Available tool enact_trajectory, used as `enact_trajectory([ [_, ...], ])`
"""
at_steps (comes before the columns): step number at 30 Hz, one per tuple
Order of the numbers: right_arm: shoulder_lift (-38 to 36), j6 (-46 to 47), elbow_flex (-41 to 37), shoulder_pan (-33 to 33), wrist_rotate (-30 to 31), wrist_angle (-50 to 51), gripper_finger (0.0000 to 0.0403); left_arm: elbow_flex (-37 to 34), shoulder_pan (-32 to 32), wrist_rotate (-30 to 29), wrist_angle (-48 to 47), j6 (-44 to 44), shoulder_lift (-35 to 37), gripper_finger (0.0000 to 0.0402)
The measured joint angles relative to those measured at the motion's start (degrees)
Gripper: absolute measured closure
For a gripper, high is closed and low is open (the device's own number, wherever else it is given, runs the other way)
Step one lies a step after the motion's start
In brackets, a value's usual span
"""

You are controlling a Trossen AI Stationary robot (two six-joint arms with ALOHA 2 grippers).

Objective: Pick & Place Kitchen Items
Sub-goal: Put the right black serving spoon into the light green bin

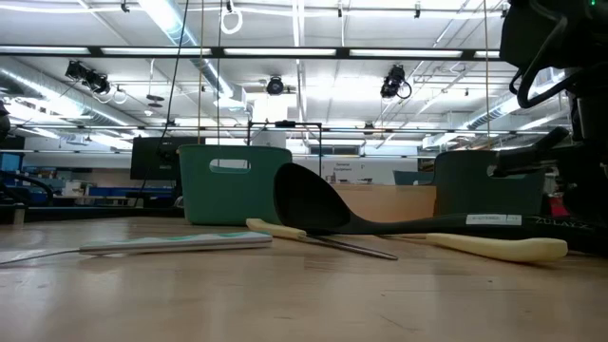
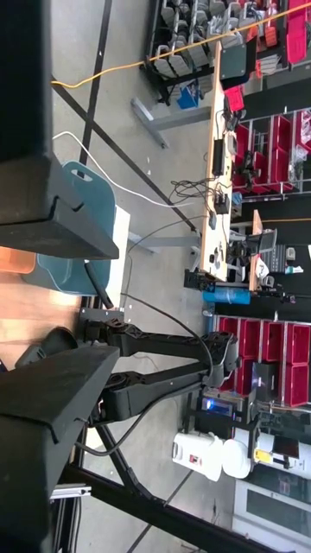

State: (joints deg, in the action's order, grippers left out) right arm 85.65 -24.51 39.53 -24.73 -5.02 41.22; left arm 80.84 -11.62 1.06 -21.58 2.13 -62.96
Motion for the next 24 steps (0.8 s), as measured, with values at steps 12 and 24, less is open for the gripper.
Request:
enact_trajectory([
  [12, -0.4, 1.0, 0.0, 0.0, -0.1, -0.3, 0.0325, 0.0, 0.0, 0.0, 0.0, 0.0, 0.0, 0.0221],
  [24, -8.5, 5.5, 0.5, 0.0, 1.1, 0.4, 0.0326, 0.0, 0.0, 0.0, 0.0, 0.0, 0.0, 0.0221],
])
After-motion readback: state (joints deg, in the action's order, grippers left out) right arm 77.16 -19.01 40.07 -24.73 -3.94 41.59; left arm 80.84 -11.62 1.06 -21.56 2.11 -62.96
